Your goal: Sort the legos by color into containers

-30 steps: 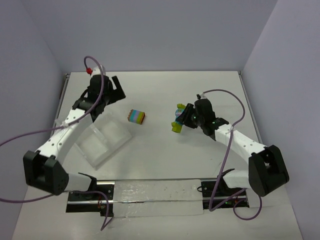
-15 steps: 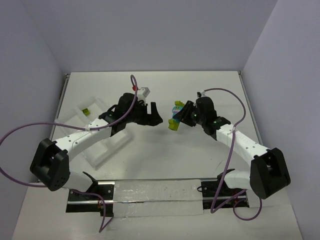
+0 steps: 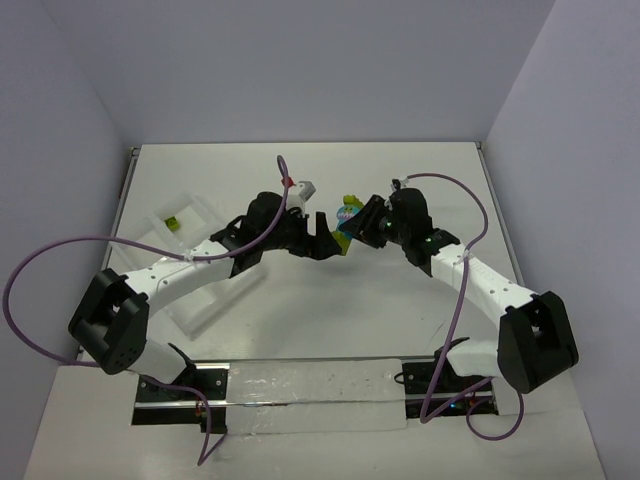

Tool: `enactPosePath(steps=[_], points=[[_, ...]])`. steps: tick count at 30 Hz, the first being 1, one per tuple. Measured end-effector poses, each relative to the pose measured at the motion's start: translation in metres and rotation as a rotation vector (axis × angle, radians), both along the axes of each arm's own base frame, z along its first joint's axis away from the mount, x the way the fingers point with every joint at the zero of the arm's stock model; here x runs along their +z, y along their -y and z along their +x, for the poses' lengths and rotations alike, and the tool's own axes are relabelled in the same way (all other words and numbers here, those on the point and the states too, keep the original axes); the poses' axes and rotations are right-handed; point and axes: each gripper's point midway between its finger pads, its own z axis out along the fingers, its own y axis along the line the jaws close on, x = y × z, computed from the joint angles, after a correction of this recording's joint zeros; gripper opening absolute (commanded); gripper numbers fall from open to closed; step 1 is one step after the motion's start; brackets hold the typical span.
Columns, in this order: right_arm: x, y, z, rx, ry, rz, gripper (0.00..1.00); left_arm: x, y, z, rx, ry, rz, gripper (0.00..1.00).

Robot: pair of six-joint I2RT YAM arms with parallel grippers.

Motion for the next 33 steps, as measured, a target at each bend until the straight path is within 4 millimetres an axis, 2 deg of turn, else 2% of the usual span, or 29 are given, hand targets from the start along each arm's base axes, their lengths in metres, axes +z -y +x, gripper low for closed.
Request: enactPosePath(steps=[5,14,21,27,30,31,33], points=[[0.003,-0.002,0.001,-0.003,-0.003,0.019,0.04,-0.008,0.006,-0.005,-0.018,-0.008,0.014,0.81],[0.011,-0.006,0.005,-0.001,0.016,0.043,0.04,-0.014,0.009,-0.005,-0.006,-0.006,0.032,0.75],[0.012,-0.007,0.004,0.001,0.015,0.047,0.04,-0.019,0.009,-0.001,0.020,-0.006,0.045,0.75],[0.012,-0.007,0.005,0.003,0.018,0.049,0.04,-0.010,0.015,0.005,0.027,0.002,0.022,0.74],[0.013,-0.008,0.005,0.004,0.018,0.049,0.04,-0.005,0.018,0.007,0.027,0.010,0.011,0.65],[0.013,-0.008,0.005,0.004,0.019,0.049,0.04,-0.004,0.019,0.008,0.027,0.011,0.007,0.50],[0.013,-0.008,0.005,0.006,0.018,0.050,0.04,-0.001,0.022,0.010,0.023,0.017,0.000,0.40]])
